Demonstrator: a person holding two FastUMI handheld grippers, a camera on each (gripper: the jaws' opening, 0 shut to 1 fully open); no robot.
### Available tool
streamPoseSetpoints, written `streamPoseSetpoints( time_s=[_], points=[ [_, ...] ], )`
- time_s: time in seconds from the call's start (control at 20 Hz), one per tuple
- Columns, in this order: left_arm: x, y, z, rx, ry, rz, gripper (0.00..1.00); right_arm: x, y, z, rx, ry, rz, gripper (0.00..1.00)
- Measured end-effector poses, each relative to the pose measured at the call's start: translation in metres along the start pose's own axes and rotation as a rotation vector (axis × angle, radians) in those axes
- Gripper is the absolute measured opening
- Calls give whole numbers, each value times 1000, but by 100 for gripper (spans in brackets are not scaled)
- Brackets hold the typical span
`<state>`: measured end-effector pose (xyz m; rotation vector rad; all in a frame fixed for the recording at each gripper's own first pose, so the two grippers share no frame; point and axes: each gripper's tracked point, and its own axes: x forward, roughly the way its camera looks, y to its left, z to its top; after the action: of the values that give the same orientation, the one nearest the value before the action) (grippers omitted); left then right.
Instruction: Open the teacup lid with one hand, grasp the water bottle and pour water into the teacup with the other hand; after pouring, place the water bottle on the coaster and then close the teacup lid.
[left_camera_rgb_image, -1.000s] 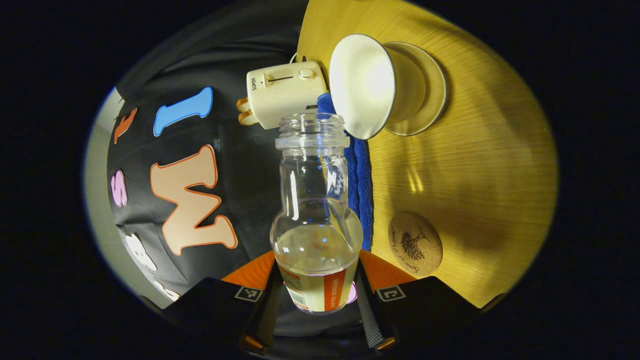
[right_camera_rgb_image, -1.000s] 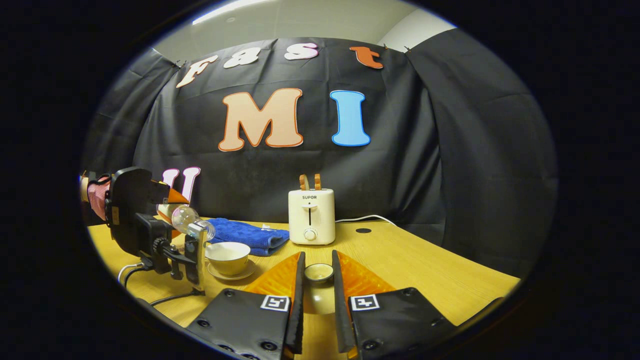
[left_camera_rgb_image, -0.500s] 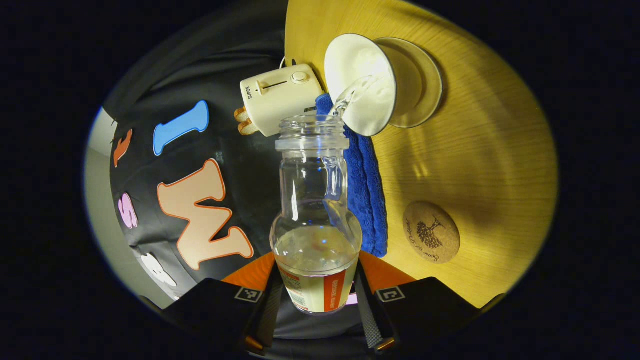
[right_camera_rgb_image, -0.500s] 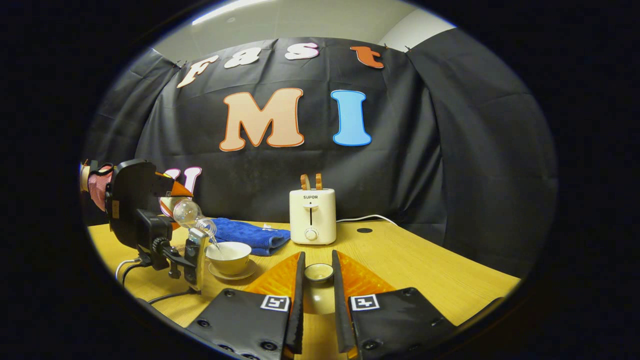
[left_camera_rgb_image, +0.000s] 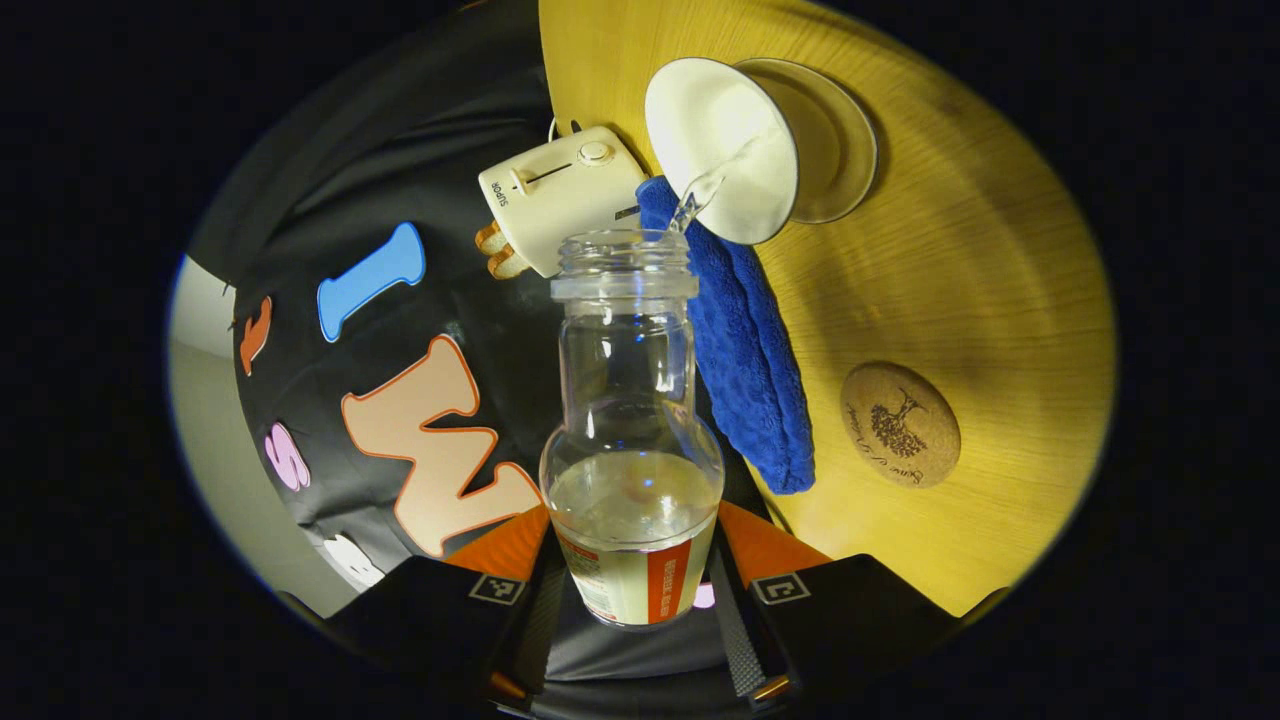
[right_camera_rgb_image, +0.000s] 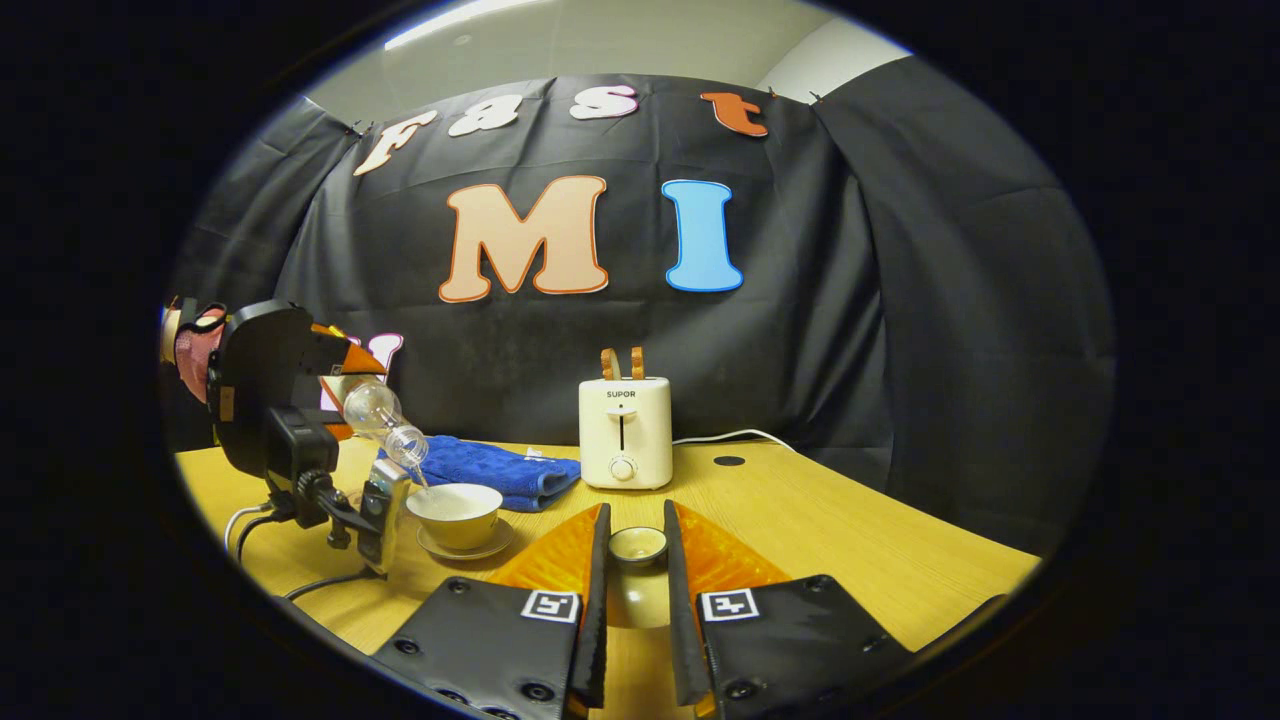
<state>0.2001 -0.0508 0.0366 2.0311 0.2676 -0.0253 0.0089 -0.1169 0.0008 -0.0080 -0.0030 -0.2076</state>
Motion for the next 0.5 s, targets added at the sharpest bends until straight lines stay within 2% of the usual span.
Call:
streamPoseSetpoints(
  time_s=[0.5],
  points=[
    [-1, 7, 6, 49, -9, 26, 67, -1, 0, 0, 1, 1, 3, 30]
  ],
)
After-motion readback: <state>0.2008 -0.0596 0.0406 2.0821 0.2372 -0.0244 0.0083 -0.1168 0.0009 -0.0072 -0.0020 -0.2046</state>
